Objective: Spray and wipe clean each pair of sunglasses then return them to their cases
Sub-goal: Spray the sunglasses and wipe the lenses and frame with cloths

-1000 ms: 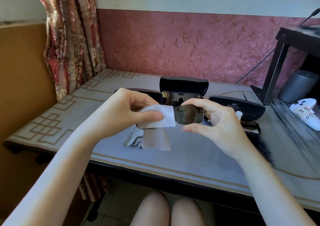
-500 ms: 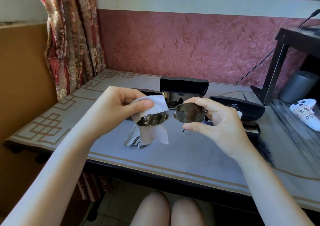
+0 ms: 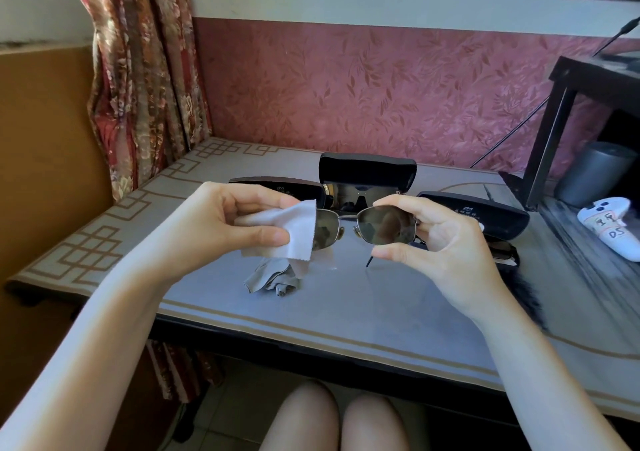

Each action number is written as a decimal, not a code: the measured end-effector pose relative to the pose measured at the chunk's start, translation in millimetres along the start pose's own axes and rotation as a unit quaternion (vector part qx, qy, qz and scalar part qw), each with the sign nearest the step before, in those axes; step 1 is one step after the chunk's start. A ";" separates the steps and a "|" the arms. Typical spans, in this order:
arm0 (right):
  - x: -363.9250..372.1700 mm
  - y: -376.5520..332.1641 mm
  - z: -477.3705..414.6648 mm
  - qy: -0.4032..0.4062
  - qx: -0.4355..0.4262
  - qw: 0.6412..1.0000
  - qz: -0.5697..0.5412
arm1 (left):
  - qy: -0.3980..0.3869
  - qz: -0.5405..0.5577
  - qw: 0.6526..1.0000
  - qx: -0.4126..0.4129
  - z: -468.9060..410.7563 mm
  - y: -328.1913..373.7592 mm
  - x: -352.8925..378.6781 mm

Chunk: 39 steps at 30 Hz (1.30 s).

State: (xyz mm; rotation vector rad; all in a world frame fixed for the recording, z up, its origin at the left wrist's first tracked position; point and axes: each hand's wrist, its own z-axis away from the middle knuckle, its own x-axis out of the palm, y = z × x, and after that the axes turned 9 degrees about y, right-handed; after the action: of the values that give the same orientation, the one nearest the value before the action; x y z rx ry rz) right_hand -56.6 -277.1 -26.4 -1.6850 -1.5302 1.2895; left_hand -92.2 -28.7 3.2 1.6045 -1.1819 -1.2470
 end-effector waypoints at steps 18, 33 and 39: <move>12.7 -17.4 -0.1 0.066 -0.032 0.996 0.047 | 0.053 0.033 0.996 0.064 -6.0 -18.3 -6.9; 8.3 -11.8 -0.9 0.063 -0.019 0.998 0.010 | 0.212 0.124 0.969 0.001 -8.4 -33.3 -15.5; 4.7 -3.6 -0.9 0.074 -0.024 0.997 -0.008 | 0.232 0.115 0.965 -0.049 3.6 -53.6 -22.9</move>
State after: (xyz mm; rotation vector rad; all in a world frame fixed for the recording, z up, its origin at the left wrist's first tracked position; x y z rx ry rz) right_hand -57.9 -271.6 -24.4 -1.7529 -1.4947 1.1023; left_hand -86.6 7.8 -42.1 1.5256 -0.9565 -0.7157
